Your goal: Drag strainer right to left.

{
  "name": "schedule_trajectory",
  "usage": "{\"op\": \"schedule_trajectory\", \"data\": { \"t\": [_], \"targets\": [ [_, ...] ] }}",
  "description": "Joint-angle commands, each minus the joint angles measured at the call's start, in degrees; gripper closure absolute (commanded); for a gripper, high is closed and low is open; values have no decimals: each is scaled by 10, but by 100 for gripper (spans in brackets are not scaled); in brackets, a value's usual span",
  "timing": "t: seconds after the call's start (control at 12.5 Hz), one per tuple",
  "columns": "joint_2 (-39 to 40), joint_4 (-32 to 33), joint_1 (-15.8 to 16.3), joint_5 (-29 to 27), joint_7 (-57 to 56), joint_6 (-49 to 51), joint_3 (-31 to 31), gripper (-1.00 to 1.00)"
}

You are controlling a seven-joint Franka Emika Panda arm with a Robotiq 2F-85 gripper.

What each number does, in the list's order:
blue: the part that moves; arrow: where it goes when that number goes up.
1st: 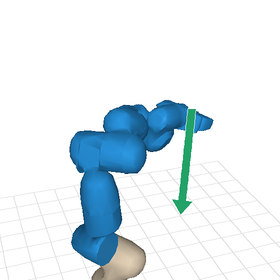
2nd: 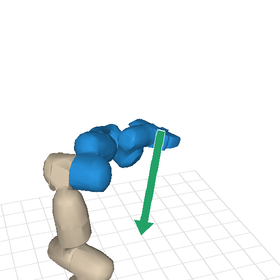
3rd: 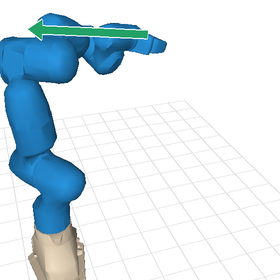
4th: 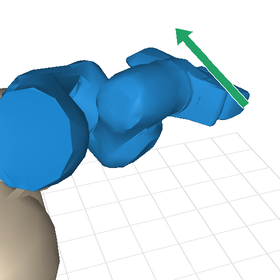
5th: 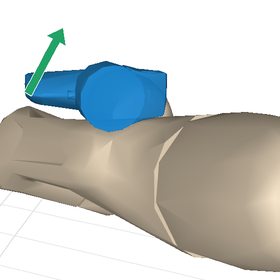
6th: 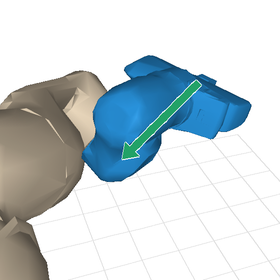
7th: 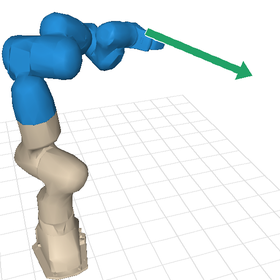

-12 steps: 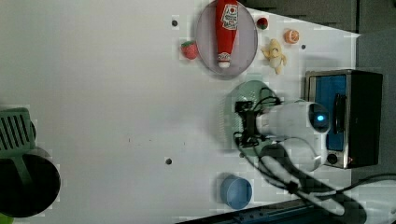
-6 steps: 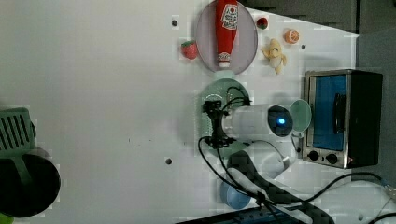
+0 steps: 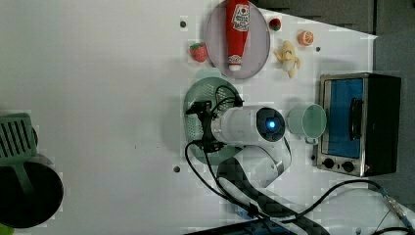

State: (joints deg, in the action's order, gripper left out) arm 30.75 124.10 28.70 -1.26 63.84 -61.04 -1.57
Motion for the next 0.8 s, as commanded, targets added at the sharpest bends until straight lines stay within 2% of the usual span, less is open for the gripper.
{"op": "schedule_trajectory", "data": {
  "t": [0.08,0.32,0.64,0.8],
  "targets": [
    [-6,-28,19,-36,45,38,-11,-100],
    [9,-59,31,-69,46,48,-19,-100],
    [38,-115,57,-139,53,48,-27,-100],
    [54,-142,71,-153,65,56,-27,-100]
  ]
}}
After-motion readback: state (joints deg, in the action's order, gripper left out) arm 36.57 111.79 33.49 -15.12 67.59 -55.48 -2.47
